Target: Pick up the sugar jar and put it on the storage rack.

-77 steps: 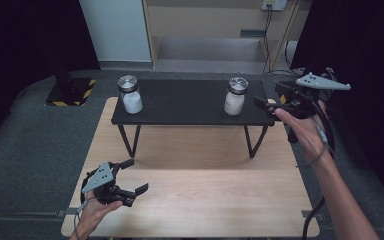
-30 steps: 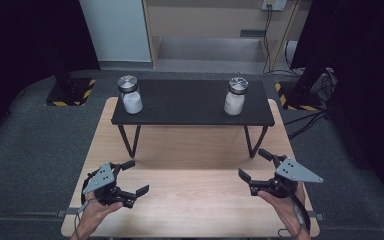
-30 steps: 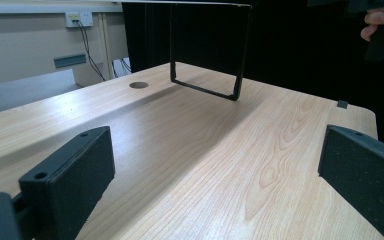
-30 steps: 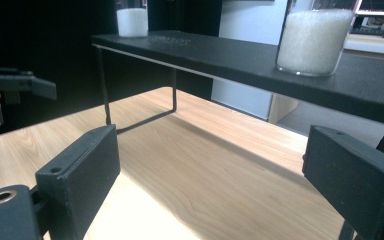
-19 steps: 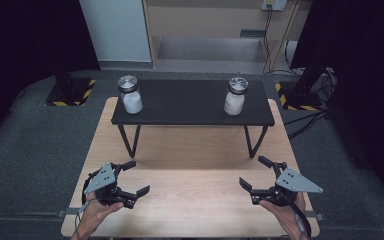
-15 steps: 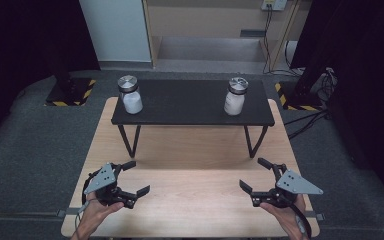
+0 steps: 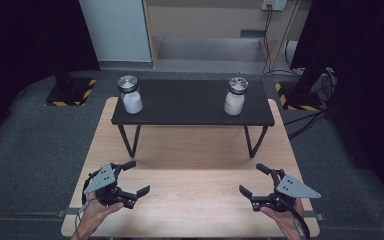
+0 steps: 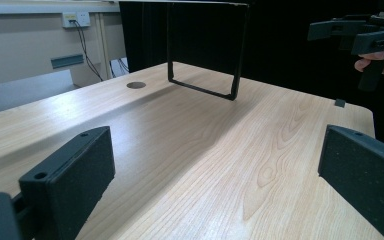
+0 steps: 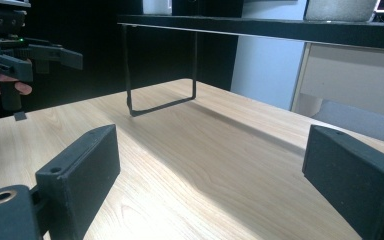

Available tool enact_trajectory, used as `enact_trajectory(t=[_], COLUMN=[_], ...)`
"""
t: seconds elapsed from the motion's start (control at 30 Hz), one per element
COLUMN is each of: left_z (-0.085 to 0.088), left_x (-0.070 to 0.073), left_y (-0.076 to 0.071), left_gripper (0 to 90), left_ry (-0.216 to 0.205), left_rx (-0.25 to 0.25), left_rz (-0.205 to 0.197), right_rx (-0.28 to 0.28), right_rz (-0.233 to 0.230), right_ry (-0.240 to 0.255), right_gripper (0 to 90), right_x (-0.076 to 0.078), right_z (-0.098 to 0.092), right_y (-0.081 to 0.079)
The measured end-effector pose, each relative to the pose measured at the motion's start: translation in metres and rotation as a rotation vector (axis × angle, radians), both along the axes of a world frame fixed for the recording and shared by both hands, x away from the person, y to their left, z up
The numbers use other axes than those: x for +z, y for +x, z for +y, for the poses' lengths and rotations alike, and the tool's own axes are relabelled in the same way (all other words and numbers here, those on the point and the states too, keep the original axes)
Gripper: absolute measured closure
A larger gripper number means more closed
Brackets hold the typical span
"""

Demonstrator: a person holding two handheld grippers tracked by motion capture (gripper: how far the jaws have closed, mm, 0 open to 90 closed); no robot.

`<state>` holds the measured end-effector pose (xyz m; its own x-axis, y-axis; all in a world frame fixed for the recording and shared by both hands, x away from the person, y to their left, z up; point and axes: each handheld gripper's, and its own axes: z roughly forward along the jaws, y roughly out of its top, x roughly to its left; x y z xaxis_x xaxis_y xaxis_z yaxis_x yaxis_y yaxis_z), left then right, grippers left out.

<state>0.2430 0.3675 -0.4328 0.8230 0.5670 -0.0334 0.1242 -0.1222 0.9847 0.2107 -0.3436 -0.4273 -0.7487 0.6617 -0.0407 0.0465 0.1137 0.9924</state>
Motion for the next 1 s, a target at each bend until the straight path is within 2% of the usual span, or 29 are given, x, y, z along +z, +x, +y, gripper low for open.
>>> enact_trajectory(t=[0.57,1.0], left_z=[-0.001,-0.001], left_x=[0.001,0.0], left_y=[-0.001,-0.001], left_gripper=[0.6,0.6], left_ry=[0.002,0.003], left_rx=[0.0,-0.002], left_rz=[-0.004,-0.003], right_rx=[-0.048,-0.061], right_rz=[0.014,0.037], right_ry=[0.009,0.026], right_gripper=[8.3,8.3], right_x=[-0.007,-0.011], right_z=[-0.001,-0.003], right_y=[-0.006,-0.005])
